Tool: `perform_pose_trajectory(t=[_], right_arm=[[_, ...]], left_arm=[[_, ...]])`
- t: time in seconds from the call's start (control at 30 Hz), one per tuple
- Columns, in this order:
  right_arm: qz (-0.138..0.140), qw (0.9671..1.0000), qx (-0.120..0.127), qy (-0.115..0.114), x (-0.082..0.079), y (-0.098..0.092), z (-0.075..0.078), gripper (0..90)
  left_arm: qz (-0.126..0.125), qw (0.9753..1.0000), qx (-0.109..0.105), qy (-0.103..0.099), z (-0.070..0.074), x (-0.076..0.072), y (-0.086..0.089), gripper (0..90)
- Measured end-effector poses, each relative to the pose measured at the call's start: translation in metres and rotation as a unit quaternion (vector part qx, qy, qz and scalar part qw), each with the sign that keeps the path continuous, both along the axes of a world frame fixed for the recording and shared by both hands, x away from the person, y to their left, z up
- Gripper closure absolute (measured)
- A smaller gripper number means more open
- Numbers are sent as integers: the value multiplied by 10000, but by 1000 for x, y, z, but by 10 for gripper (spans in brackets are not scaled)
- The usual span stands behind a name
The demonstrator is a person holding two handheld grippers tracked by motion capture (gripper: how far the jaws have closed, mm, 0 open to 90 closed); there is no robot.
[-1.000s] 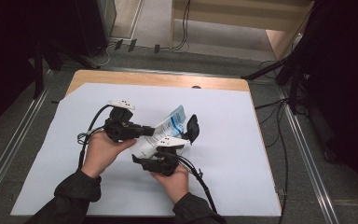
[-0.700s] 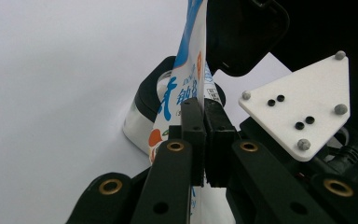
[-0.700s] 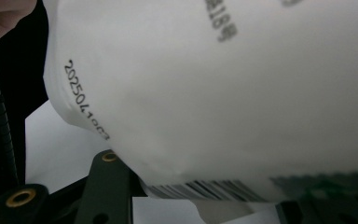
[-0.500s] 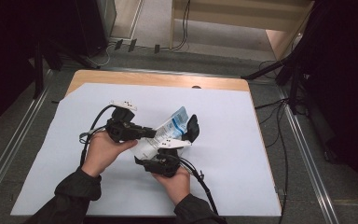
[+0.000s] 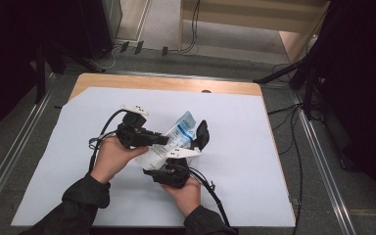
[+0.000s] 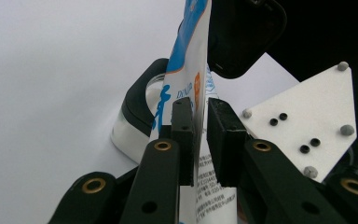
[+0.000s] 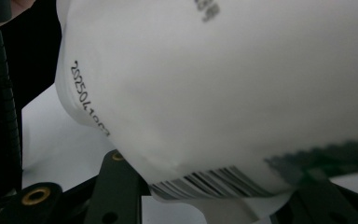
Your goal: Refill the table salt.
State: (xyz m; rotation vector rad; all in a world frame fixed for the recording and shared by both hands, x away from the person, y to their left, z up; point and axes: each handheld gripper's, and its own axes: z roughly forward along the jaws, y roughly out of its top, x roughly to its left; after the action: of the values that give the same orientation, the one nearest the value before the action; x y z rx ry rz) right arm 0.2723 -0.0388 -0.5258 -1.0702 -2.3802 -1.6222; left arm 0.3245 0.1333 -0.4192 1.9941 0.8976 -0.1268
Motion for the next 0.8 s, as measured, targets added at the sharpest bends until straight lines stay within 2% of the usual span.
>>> perform_pose_trajectory(t=[0.33, 0.53, 0.8], right_arm=[[15, 10000, -44, 48, -3, -1, -3, 602], [3, 9999, -68, 80, -3, -1, -5, 601], [48, 9999, -70, 87, -5, 1, -5, 601]], left_arm=[[-92, 10000, 15, 34, -6, 4, -6, 844], [-172, 9998, 60, 57, -6, 3, -4, 891], [-238, 9997, 51, 43, -3, 0, 2, 900]])
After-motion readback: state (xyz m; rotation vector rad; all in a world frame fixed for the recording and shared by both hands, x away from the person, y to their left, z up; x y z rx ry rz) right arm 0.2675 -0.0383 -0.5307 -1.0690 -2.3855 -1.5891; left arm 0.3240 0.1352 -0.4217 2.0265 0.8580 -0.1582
